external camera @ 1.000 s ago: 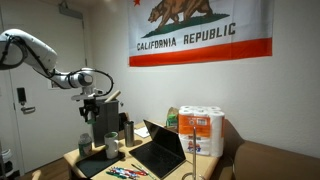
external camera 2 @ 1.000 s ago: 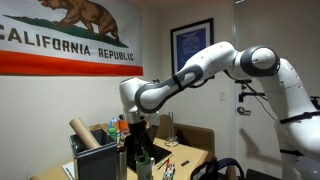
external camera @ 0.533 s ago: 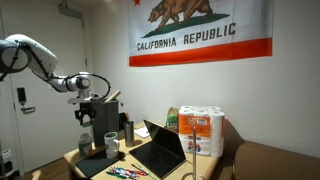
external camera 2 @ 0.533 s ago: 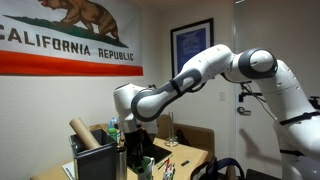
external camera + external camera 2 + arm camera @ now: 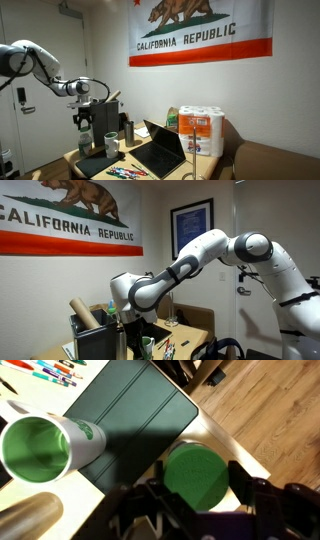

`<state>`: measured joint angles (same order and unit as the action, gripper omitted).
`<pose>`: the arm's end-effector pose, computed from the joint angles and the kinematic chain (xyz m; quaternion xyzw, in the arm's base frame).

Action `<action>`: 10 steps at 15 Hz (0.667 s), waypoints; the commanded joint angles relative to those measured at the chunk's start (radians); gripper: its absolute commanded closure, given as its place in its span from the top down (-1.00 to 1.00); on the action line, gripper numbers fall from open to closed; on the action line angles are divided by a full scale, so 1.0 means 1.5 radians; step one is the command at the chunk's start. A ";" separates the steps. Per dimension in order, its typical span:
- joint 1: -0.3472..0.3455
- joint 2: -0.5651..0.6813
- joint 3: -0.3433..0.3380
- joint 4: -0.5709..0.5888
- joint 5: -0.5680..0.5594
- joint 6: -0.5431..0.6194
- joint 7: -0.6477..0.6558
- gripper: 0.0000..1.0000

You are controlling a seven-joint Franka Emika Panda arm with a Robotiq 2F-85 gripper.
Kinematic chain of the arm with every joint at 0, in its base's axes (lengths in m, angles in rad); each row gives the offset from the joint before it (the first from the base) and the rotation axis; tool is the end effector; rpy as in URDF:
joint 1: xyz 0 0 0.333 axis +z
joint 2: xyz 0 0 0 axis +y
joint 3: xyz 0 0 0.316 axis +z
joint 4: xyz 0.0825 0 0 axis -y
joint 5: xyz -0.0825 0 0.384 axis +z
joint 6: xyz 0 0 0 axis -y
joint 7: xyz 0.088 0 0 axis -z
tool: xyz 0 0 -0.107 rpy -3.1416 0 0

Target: Pick up the green lid from the table and place it on top of the jar on the left, place the jar inside the grey bin

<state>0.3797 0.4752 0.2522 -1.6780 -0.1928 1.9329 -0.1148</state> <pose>0.5391 0.3587 0.3183 0.9124 0.3957 -0.0903 0.0527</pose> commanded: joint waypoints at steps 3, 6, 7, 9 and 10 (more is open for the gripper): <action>0.002 0.025 0.006 0.030 -0.003 0.009 -0.030 -0.20; 0.003 0.033 0.005 0.038 -0.005 0.010 -0.047 -0.20; 0.004 0.035 0.005 0.040 -0.004 0.009 -0.048 -0.20; 0.003 0.034 0.004 0.040 -0.003 0.008 -0.054 -0.20; 0.002 0.033 0.004 0.040 -0.002 0.008 -0.055 -0.20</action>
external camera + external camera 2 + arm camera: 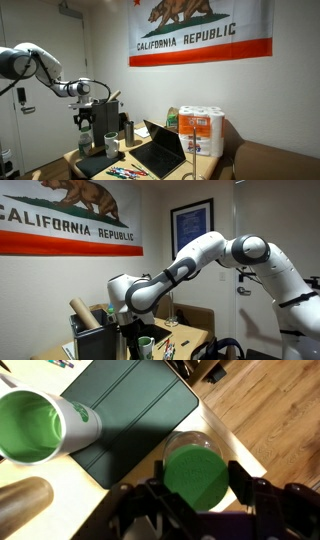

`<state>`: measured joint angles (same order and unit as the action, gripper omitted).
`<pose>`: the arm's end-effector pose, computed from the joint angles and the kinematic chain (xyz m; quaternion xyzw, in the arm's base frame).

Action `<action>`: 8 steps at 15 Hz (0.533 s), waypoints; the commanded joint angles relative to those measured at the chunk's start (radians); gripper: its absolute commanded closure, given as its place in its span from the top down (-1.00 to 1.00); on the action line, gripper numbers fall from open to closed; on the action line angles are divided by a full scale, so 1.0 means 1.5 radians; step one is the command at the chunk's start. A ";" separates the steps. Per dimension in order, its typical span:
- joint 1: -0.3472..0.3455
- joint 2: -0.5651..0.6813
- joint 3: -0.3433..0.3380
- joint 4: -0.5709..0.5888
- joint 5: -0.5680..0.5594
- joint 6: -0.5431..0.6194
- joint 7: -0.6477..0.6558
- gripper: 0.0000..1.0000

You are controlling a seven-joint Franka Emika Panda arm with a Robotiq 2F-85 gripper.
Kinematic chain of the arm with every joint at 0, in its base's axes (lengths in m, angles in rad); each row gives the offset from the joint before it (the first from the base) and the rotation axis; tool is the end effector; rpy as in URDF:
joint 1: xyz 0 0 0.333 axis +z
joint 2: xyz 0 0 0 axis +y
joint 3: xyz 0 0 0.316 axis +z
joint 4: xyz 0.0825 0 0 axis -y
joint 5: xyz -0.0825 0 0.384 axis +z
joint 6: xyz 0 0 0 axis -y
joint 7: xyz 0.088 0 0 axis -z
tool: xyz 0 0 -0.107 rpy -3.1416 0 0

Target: Pick up the green lid from the table and place it on top of the jar on the left, place the jar inside the grey bin

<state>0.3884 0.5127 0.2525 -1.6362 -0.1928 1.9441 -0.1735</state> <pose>0.5464 0.3686 0.3131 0.9002 0.4249 -0.0846 0.0442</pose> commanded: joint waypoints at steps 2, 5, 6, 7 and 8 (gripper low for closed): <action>-0.004 0.006 0.005 0.009 0.001 0.003 -0.015 -0.20; -0.007 -0.004 0.006 -0.002 0.006 0.006 -0.009 -0.20; -0.009 -0.011 0.005 -0.009 0.009 0.008 -0.005 -0.20; -0.010 -0.016 0.005 -0.014 0.010 0.011 -0.002 -0.20; -0.013 -0.023 0.005 -0.021 0.013 0.013 -0.001 -0.20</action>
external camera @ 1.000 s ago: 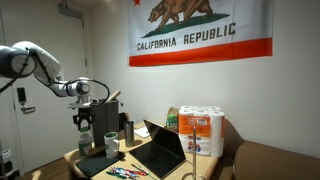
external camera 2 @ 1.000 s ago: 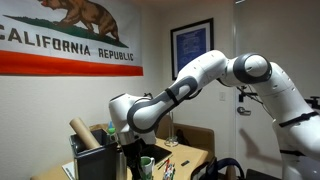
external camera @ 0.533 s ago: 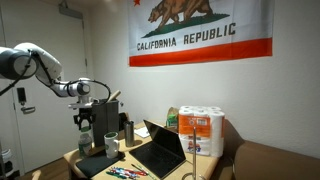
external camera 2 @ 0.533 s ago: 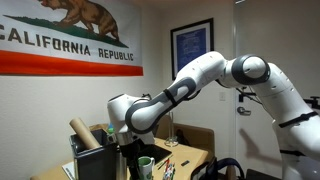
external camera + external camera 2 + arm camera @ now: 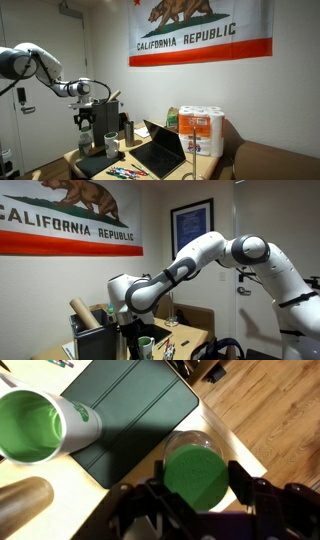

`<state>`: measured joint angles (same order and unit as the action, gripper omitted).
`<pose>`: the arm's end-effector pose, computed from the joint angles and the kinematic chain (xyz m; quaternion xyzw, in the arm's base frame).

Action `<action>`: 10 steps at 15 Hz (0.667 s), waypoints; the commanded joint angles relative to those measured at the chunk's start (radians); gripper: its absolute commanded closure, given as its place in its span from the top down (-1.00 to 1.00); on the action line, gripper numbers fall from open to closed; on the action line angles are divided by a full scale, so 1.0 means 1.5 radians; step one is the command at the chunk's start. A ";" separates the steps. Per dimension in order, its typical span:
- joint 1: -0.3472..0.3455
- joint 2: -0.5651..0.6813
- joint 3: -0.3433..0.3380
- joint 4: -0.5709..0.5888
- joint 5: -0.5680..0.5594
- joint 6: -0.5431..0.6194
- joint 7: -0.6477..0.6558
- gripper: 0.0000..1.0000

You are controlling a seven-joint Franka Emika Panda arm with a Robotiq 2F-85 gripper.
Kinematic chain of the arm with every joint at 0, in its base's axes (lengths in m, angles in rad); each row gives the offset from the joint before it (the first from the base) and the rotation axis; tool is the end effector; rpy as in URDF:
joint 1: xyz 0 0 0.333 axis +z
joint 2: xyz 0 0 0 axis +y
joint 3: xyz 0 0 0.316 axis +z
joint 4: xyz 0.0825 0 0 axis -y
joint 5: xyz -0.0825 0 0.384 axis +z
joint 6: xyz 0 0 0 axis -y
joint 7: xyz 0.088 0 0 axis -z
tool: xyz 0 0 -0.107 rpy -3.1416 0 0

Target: Pick up the green lid from the table and place it on top of the jar on the left, place the jar inside the grey bin

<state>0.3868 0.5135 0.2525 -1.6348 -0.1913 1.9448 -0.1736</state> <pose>0.5473 0.3680 0.3132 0.9008 0.4239 -0.0842 0.0433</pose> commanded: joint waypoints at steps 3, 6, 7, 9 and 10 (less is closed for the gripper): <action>-0.022 -0.044 0.004 -0.045 0.025 0.013 0.007 -0.20; -0.034 -0.065 0.003 -0.068 0.041 0.006 0.012 -0.20; -0.037 -0.070 0.002 -0.078 0.046 0.005 0.013 -0.20; -0.042 -0.078 0.003 -0.094 0.055 0.001 0.015 -0.20; -0.044 -0.079 0.003 -0.102 0.058 0.001 0.016 -0.20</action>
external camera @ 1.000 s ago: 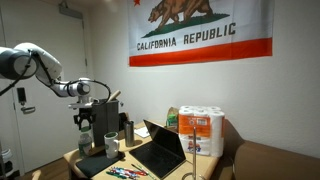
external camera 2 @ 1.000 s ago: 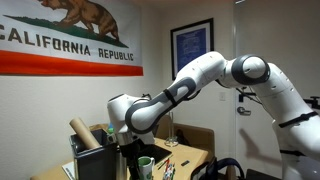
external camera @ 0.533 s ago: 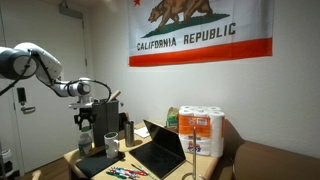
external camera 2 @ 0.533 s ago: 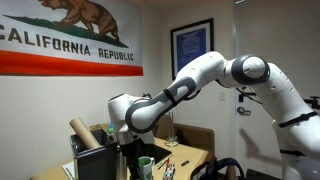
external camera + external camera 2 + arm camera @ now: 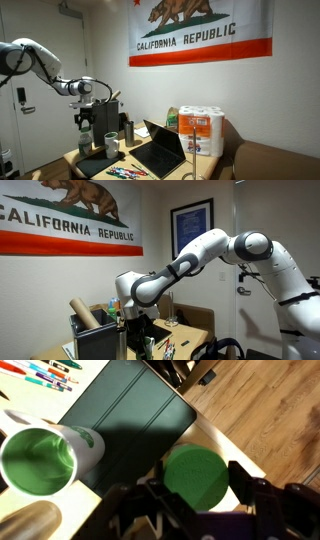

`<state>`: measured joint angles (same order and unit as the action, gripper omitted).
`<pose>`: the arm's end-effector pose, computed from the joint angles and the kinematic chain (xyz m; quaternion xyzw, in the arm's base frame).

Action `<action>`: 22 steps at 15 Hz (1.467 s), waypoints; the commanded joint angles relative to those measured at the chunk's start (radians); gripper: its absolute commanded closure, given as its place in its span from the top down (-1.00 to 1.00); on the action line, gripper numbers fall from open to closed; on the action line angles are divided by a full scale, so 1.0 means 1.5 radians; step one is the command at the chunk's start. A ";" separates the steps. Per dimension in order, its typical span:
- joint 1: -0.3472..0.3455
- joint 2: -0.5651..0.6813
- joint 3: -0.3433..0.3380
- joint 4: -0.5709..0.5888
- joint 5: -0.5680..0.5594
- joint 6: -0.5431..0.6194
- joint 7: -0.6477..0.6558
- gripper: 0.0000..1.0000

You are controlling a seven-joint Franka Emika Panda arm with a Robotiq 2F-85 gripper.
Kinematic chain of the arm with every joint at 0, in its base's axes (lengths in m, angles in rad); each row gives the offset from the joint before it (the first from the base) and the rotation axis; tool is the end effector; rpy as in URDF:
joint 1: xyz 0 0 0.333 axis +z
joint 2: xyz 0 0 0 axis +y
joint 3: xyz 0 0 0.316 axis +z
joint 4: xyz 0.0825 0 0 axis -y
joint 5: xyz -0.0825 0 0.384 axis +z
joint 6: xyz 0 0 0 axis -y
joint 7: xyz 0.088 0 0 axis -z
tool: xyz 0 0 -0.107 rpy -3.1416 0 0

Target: Pick up the green lid from the table and place it on top of the jar on the left, place the jar inside the grey bin

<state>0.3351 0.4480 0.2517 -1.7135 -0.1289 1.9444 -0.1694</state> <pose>0.5448 0.3350 0.3208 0.9159 0.3886 -0.0976 0.0231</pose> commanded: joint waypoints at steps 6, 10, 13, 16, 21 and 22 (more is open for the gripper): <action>-0.004 -0.027 0.005 -0.075 0.016 0.020 0.018 -0.20; 0.003 -0.018 0.006 -0.068 0.010 0.051 0.017 -0.20; 0.006 -0.013 0.005 -0.064 0.007 0.078 0.016 -0.20; 0.006 -0.005 0.004 -0.063 0.006 0.100 0.011 -0.20; 0.008 0.010 0.003 -0.068 -0.001 0.150 0.006 -0.20; 0.008 0.013 0.003 -0.069 -0.001 0.159 0.007 -0.20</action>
<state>0.3471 0.4664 0.2535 -1.7997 -0.1160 2.1322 -0.1674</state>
